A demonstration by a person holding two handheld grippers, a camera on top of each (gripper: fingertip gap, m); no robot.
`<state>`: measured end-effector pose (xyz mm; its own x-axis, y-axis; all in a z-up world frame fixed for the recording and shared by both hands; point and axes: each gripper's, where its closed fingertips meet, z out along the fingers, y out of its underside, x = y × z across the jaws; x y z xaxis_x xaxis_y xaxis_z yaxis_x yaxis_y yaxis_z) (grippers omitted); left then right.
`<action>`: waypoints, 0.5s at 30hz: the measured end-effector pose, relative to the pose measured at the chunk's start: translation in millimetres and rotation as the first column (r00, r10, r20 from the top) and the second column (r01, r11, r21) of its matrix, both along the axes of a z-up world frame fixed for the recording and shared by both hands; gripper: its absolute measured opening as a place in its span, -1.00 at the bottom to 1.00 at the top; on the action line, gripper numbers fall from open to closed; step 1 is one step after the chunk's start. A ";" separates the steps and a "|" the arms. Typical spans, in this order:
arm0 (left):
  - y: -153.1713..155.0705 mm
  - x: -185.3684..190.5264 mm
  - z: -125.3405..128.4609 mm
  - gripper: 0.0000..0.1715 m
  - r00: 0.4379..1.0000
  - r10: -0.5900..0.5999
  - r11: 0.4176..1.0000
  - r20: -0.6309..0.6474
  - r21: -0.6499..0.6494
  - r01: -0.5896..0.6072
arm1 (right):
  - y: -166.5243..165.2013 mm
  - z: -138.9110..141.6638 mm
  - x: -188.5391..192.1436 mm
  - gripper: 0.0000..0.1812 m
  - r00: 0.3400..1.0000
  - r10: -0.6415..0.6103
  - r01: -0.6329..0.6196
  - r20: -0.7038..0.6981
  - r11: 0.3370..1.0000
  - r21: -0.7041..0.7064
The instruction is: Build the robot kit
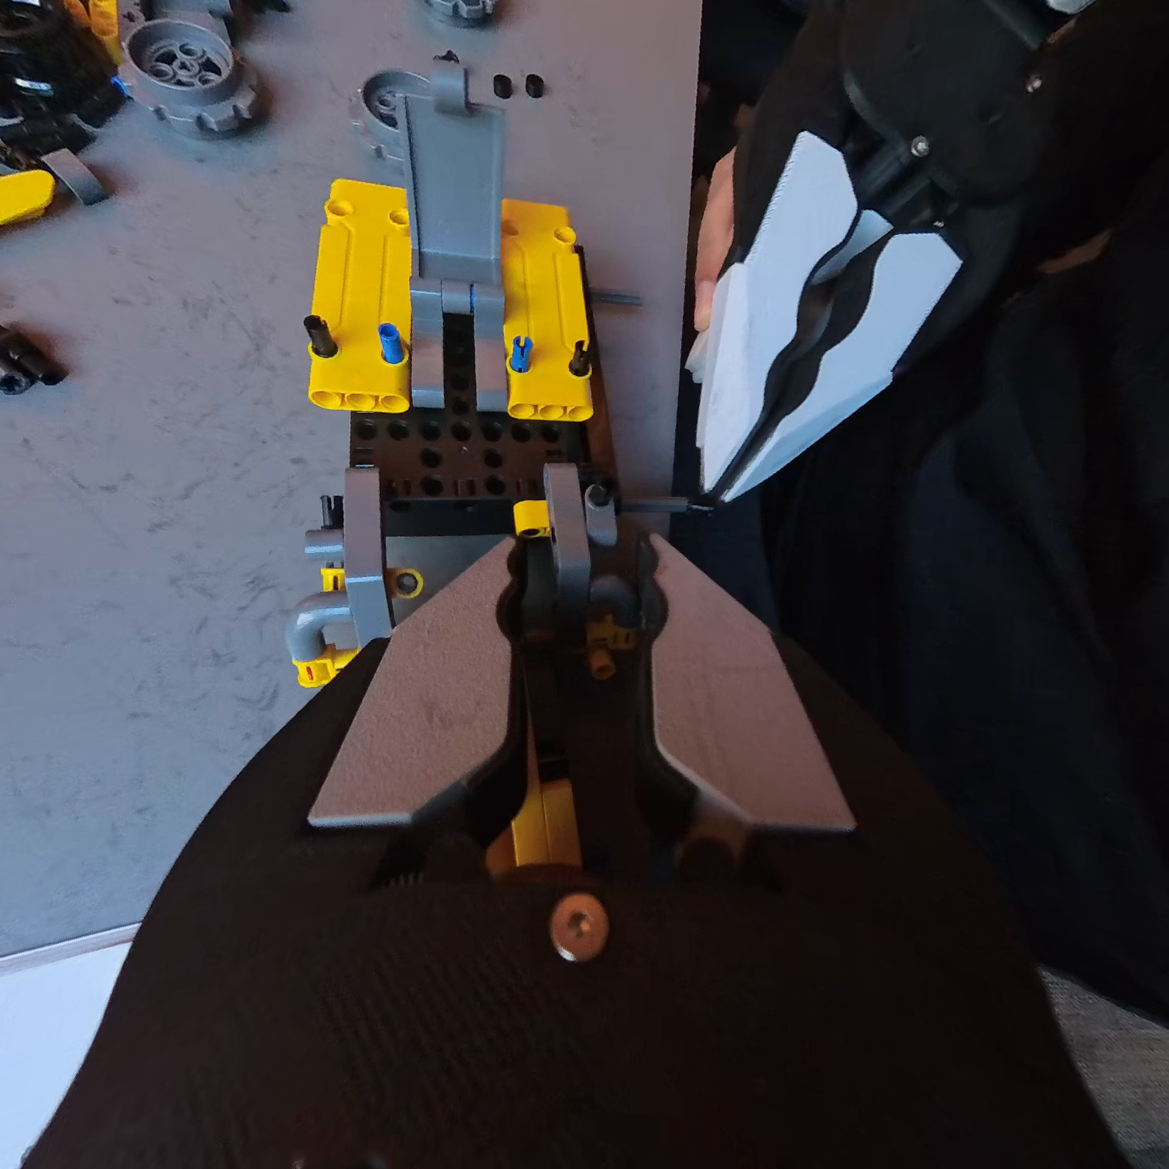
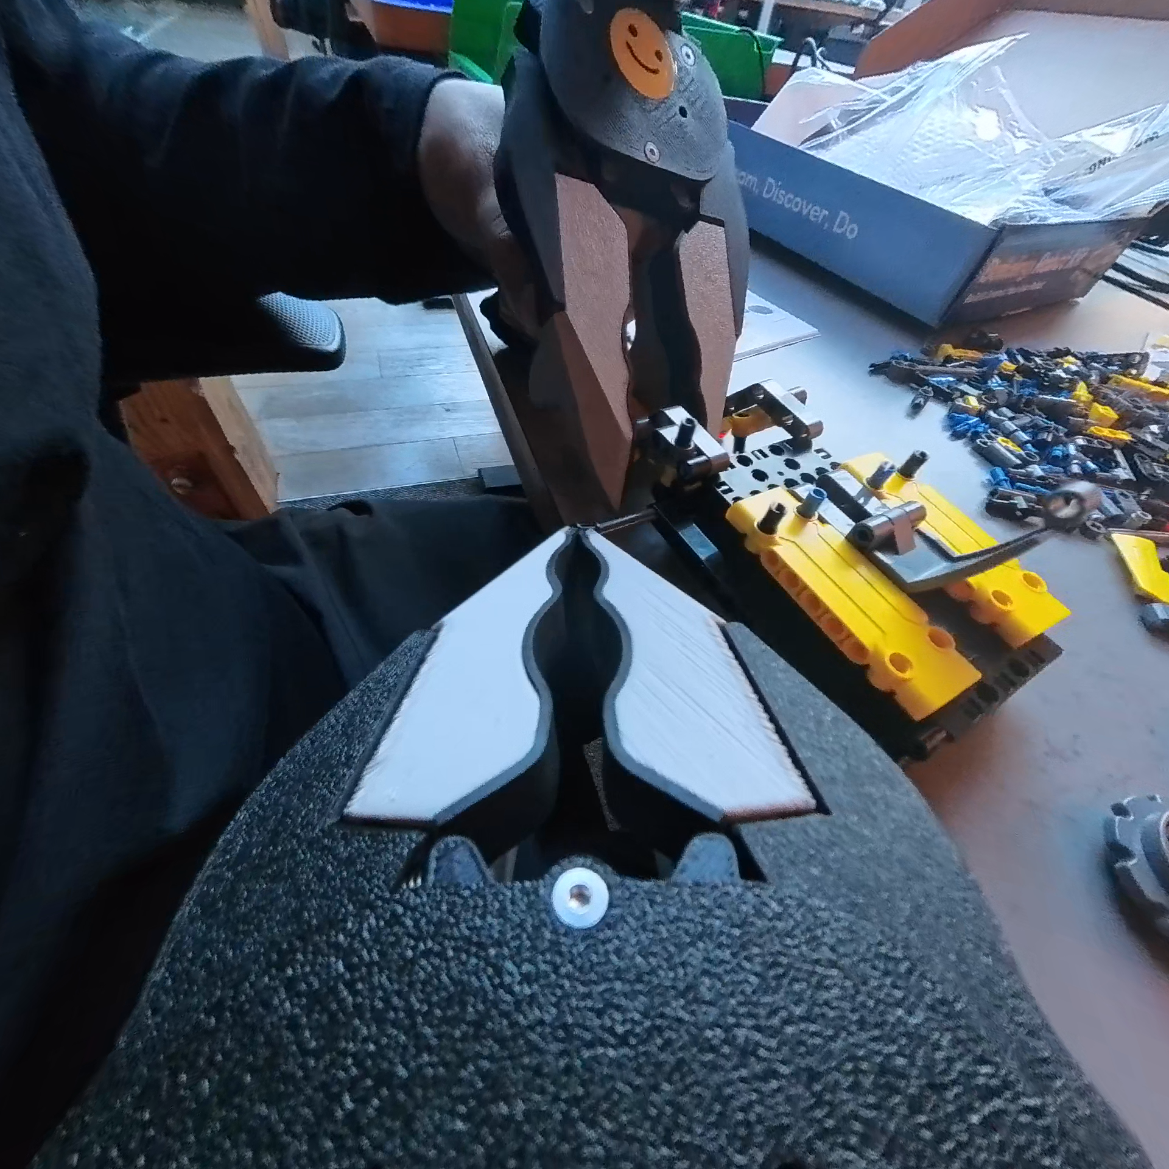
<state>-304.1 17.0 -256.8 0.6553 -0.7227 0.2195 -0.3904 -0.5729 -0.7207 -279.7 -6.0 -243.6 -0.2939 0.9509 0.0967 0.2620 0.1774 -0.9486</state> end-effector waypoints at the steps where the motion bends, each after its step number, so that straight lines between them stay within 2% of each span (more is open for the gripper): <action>1: 0.1 -0.2 0.2 -0.64 1.000 0.001 1.000 0.003 0.000 -0.001 | 0.4 0.4 0.0 -1.00 1.000 -0.004 0.004 -0.002 1.000 -0.001; 15: 0.6 -1.6 0.9 -0.65 1.000 0.011 1.000 0.017 -0.006 -0.011 | 3.8 -0.7 -0.7 -1.00 1.000 -0.020 0.022 -0.022 0.997 0.074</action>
<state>-305.6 17.6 -255.9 0.6591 -0.7146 0.2345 -0.3721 -0.5808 -0.7240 -280.4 -2.2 -244.3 -0.2713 0.9468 0.1733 0.2464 0.2424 -0.9384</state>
